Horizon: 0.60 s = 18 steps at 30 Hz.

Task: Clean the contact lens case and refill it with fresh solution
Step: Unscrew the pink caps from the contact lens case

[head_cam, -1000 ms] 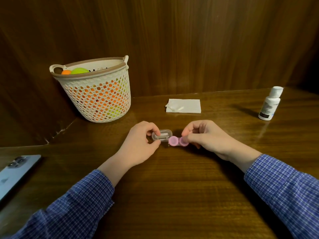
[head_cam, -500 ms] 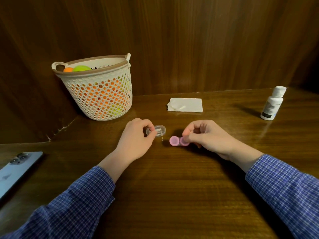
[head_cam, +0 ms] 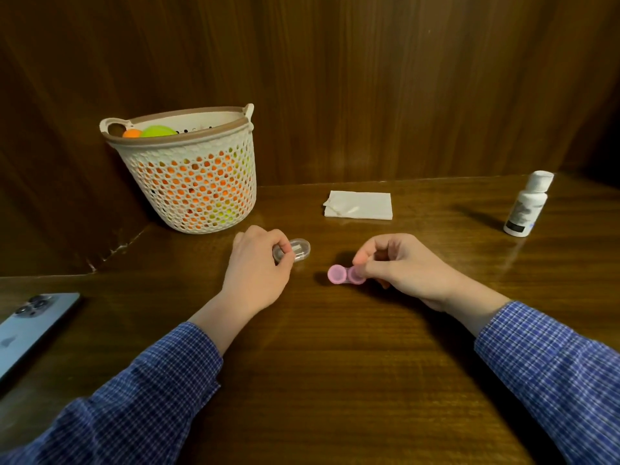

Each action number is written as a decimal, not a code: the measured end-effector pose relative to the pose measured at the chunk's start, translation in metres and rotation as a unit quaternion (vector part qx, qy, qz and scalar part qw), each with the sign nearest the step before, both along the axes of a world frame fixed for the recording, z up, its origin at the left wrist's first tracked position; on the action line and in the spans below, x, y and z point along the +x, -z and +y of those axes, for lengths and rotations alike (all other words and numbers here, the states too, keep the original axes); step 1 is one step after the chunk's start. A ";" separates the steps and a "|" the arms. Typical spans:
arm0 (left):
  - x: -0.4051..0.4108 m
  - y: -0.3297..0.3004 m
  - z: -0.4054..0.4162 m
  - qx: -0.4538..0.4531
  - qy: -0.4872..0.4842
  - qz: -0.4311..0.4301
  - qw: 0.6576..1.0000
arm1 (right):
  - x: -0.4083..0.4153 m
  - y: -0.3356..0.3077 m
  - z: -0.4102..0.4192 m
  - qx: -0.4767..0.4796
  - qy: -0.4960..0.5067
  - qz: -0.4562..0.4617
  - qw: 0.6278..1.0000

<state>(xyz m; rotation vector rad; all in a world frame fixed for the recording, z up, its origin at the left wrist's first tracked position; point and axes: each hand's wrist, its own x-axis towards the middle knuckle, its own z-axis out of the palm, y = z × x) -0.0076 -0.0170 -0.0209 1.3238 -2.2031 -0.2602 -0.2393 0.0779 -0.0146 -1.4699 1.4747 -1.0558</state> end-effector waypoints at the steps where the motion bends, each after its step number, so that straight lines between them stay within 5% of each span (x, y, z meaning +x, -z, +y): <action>1: 0.000 0.000 0.001 -0.012 -0.011 -0.001 1.000 | -0.001 -0.001 0.001 0.000 0.000 0.004 1.000; 6: -0.005 -0.007 0.020 -0.011 0.124 0.067 0.990 | -0.012 -0.008 0.006 -0.009 0.018 0.096 0.995; 10: -0.023 -0.001 0.040 0.047 0.260 0.037 0.964 | -0.023 -0.014 0.011 0.020 -0.007 0.141 0.990; 18: -0.052 0.005 0.042 0.054 0.275 0.019 0.960 | -0.027 -0.009 0.015 -0.031 -0.022 0.202 0.979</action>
